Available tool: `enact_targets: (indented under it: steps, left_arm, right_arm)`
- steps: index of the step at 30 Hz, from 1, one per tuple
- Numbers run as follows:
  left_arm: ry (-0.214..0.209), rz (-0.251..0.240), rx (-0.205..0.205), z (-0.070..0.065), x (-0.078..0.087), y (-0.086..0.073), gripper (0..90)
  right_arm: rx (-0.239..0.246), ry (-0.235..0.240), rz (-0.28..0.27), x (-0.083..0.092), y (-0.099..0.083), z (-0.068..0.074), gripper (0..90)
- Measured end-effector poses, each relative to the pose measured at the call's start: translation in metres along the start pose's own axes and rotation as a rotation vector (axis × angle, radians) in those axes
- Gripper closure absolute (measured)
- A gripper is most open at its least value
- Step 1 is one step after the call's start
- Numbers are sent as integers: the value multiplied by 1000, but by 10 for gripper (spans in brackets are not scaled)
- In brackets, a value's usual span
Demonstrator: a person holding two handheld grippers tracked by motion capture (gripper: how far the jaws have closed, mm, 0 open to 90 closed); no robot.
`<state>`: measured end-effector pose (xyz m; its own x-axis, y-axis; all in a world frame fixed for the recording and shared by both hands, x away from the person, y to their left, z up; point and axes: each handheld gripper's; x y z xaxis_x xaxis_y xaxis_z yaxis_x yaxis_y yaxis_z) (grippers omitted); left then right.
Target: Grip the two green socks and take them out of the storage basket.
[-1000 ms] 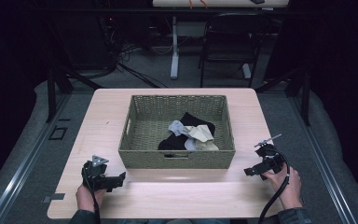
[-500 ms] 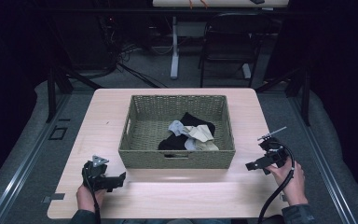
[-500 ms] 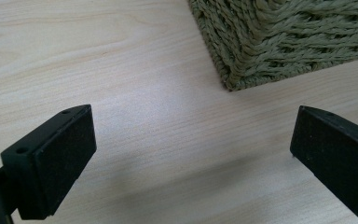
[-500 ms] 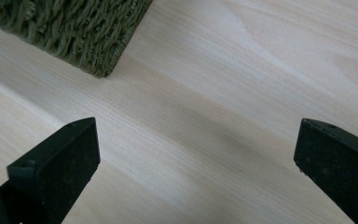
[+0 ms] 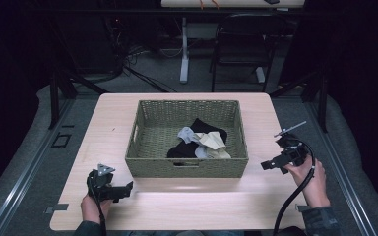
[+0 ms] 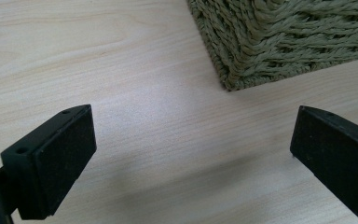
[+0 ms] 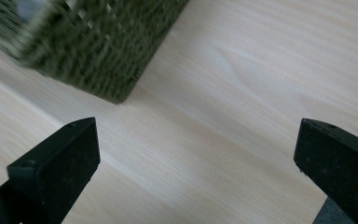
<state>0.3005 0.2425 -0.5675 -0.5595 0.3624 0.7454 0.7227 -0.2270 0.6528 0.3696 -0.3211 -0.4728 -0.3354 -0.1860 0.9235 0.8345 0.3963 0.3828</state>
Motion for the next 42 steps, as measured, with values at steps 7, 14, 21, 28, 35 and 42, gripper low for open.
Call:
enact_targets:
  steps: [7, 14, 21, 28, 35, 42]
  left_arm:
    - [-4, 3, -4, 0, 0, 0, 0]
    - [-3, -3, 0, 0, 0, 0, 0]
    - [-1, 0, 1, 0, 0, 0, 0]
    - [-4, -3, 4, 0, 1, 0, 0]
    - [-5, -4, 3, 1, 1, 0, 0]
    - [-7, -5, 2, 1, 1, 0, 0]
  right_arm:
    - [25, 1, -22, 22, 21, 4, 0]
    - [65, 5, -30, 37, 45, 11, 0]
    - [114, 6, -51, 49, 73, 25, 0]
    - [169, 56, -67, 51, 108, 47, 0]
    - [187, 81, -54, 39, 132, 61, 0]
    - [211, 73, -17, 16, 150, 73, 15]
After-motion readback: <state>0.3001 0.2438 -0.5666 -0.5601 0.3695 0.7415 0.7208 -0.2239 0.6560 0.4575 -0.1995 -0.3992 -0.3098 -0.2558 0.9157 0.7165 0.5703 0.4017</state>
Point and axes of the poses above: each handheld gripper's, and its own axes: x roughly backward along the jaws, y roughly out of its top, z roughly to its left, and after that the axes turned 7 degrees about -y, right-handed
